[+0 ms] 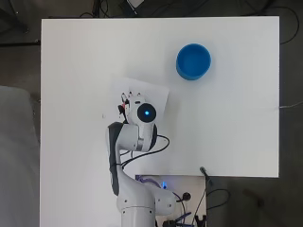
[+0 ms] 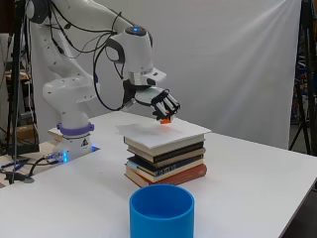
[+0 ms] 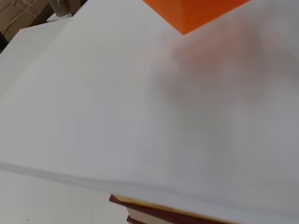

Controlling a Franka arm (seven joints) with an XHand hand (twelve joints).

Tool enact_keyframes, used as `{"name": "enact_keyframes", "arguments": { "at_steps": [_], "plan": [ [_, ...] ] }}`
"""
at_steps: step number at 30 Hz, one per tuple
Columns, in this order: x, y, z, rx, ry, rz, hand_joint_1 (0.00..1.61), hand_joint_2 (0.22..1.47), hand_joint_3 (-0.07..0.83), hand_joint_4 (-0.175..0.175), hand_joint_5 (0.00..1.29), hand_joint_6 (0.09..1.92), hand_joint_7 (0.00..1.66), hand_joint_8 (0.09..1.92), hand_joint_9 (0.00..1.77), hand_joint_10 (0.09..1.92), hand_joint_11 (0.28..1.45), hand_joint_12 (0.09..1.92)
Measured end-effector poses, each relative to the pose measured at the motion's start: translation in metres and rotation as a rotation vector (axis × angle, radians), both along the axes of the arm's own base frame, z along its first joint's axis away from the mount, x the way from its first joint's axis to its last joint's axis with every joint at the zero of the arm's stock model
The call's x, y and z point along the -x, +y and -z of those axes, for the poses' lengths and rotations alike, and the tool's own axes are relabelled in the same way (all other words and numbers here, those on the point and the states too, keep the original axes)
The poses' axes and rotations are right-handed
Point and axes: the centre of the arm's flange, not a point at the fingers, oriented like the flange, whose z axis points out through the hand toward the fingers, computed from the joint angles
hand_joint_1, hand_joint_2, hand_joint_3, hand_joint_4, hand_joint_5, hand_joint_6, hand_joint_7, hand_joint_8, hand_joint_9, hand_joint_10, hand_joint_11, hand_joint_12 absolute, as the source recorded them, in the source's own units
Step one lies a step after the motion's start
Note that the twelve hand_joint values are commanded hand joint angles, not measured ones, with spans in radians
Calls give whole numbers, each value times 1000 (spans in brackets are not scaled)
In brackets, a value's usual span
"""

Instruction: Teleoperate dual arm-hand system to pick and place objects

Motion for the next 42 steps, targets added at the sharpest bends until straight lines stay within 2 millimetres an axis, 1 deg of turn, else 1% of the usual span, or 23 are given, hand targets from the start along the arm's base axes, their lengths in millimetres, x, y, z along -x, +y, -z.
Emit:
{"name": "enact_keyframes", "arguments": {
  "at_steps": [4,6,8,11,13,15,16,19,20,22,24,25,27,30,32,35,39,40,42],
  "plan": [
    [-13,10,-40,16,-59,-20,908,1237,0,175,743,1338,1011,1625,1224,1808,776,1748],
    [-17,17,-68,54,-99,-32,902,1242,2,175,734,1353,1016,1621,1234,1802,786,1751],
    [-24,19,-98,104,-145,-59,887,1257,3,175,709,1393,1022,1630,1252,1801,808,1760],
    [-32,20,-142,193,-216,-101,887,1258,0,175,708,1400,1111,1708,1354,1844,912,1809],
    [-36,10,-170,249,-278,-110,897,1250,-1,175,723,1377,1167,1771,1422,1874,984,1839],
    [-40,-8,-189,287,-307,-88,903,1243,-1,175,734,1360,1189,1818,1450,1893,1020,1849],
    [-42,-15,-196,292,-315,-72,905,1240,-1,175,738,1354,1192,1827,1455,1896,1024,1849],
    [-58,-39,-215,279,-328,-27,910,1233,-1,175,749,1338,1201,1756,1457,1865,1026,1830],
    [-65,-47,-219,273,-325,-12,911,1232,0,175,749,1336,1203,1742,1459,1858,1027,1827],
    [-86,-64,-224,263,-309,24,919,1224,-2,175,767,1310,1215,1752,1470,1862,1056,1826],
    [-112,-82,-224,260,-293,61,931,1210,-2,175,793,1270,1245,1805,1495,1890,1098,1822],
    [-126,-91,-220,259,-281,74,935,1206,-2,175,802,1256,1258,1829,1505,1901,1113,1821],
    [-154,-113,-202,253,-246,101,939,1201,-1,175,809,1243,1277,1865,1521,1915,1131,1820],
    [-182,-135,-171,270,-172,135,938,1201,0,175,809,1242,1296,1894,1535,1920,1140,1817],
    [-192,-146,-154,287,-134,157,939,1201,0,175,808,1242,1303,1901,1541,1920,1141,1815],
    [-205,-166,-130,301,-125,189,943,1198,-1,175,816,1233,1313,1896,1550,1920,1139,1806],
    [-227,-189,-76,325,-128,224,946,1194,-1,175,824,1220,1305,1855,1540,1917,1121,1797],
    [-230,-193,-65,328,-134,233,946,1193,0,175,824,1219,1300,1845,1535,1914,1115,1796],
    [-234,-200,-51,332,-142,251,948,1191,-1,175,829,1211,1299,1822,1529,1908,1108,1791]
  ]
}}
